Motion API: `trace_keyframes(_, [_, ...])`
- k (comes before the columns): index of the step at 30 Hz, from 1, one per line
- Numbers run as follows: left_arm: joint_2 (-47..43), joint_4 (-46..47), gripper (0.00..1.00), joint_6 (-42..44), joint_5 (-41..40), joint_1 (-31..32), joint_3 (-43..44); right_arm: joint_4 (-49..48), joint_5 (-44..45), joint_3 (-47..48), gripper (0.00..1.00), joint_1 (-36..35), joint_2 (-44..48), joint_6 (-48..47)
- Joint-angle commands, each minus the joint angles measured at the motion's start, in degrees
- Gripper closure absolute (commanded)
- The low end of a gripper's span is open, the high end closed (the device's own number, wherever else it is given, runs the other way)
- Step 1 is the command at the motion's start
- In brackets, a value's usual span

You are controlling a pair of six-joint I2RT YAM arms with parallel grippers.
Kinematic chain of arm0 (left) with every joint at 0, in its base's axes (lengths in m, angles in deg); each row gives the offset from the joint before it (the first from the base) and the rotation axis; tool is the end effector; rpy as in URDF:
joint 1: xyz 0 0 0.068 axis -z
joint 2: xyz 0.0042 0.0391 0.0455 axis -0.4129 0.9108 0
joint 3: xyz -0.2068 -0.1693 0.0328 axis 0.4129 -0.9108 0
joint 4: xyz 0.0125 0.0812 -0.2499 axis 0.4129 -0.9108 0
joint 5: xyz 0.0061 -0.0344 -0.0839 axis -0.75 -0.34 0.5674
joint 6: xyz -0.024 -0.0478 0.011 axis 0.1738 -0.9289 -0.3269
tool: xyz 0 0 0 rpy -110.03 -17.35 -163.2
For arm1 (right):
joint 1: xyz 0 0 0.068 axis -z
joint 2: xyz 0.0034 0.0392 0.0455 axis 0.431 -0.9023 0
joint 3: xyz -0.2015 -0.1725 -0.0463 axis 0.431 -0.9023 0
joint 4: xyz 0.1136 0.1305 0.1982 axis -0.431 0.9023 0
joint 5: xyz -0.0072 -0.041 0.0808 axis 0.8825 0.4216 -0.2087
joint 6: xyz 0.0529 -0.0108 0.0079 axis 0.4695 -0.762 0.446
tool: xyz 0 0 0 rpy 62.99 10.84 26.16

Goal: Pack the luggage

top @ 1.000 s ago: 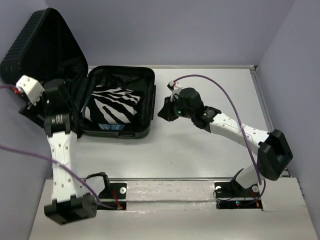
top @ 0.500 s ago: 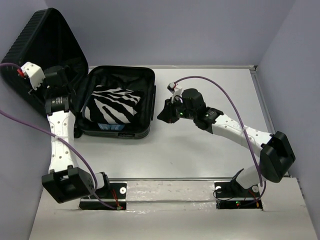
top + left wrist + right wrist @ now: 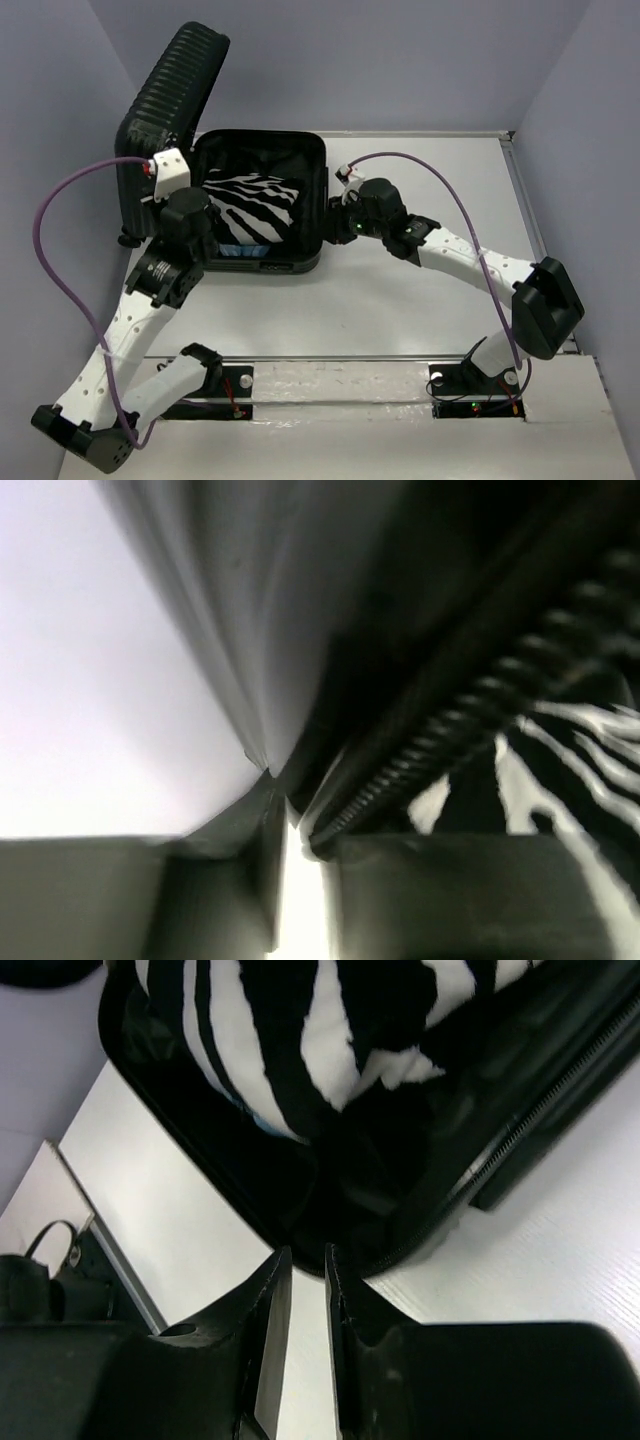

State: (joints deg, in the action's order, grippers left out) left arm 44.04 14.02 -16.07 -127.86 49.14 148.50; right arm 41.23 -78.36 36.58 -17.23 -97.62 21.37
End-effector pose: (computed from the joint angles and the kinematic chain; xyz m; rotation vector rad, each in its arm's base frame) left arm 0.1760 -0.0458 0.4128 -0.4124 1.6028 0.5943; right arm 0.2561 0.2502 0.2857 -0.5508 2.0505 0.9805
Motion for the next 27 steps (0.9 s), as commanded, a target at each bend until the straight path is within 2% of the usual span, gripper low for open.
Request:
trace_keyframes(1, [-7.84,2.13,0.45,-4.63,16.9,5.65,-0.29,-3.02,6.95,0.11,0.7,-0.13,2.82,1.98])
trace_keyframes(2, [-9.35,0.55,0.01,-4.9,24.09,5.66,-0.73,-2.76,8.18,0.02,0.68,-0.13,3.43,2.33])
trace_keyframes(4, [-14.34,-0.34,0.01,-4.11,34.29,5.66,-2.74,-2.14,10.55,-0.5,0.65,-0.13,4.14,3.03])
trace_keyframes(5, [-15.77,-0.34,0.01,-4.11,34.36,5.66,-3.28,-1.96,10.56,-0.51,0.65,-0.13,4.14,3.03])
trace_keyframes(6, [-17.08,-0.52,0.01,-4.19,39.06,5.66,-3.98,-1.7,12.04,-0.86,0.64,-0.13,4.58,3.29])
trace_keyframes(8, [-18.85,-0.17,0.01,-3.85,41.73,5.66,-4.34,-1.7,12.85,-0.86,0.64,-0.13,4.41,3.47])
trace_keyframes(11, [-15.53,-0.34,0.01,-3.14,45.07,5.66,-3.2,-1.08,13.63,0.11,0.64,-0.13,2.82,3.99])
trace_keyframes(13, [-13.15,0.01,0.01,-2.7,53.93,5.66,-2.85,-1.08,15.13,-0.33,0.64,-0.13,3.08,5.05])
trace_keyframes(16, [-8.93,0.88,0.01,-2.96,58.69,5.66,-3.02,-1.08,17.15,-1.03,0.64,-0.13,4.75,4.61])
trace_keyframes(17, [-8.92,1.67,0.01,-3.49,63.14,5.66,-3.02,-1.08,17.76,-1.38,0.64,-0.13,5.45,4.44])
trace_keyframes(20, [-9.89,2.64,0.01,-3.24,69.14,5.83,-2.85,-1.08,19.35,-2.35,0.64,-0.13,7.91,3.91])
trace_keyframes(22, [-8.5,0.29,0.01,-0.26,69.26,5.83,-0.75,0.66,19.97,-2.27,0.64,-0.13,8.79,3.47])
trace_keyframes(24, [-6.65,-1.13,0.01,1.51,64.62,5.83,1.71,0.94,18.66,-1.74,0.64,-0.13,9.24,3.56])
trace_keyframes(26, [-4.89,-2.53,0.01,-1.19,56.38,5.83,2.77,1.2,17.16,-1.39,0.64,-0.13,9.24,3.21])
trace_keyframes(27, [-4.97,-4.28,0.01,-2.86,46.67,5.83,3.13,1.2,16.02,-1.65,0.64,-0.13,9.06,2.51])
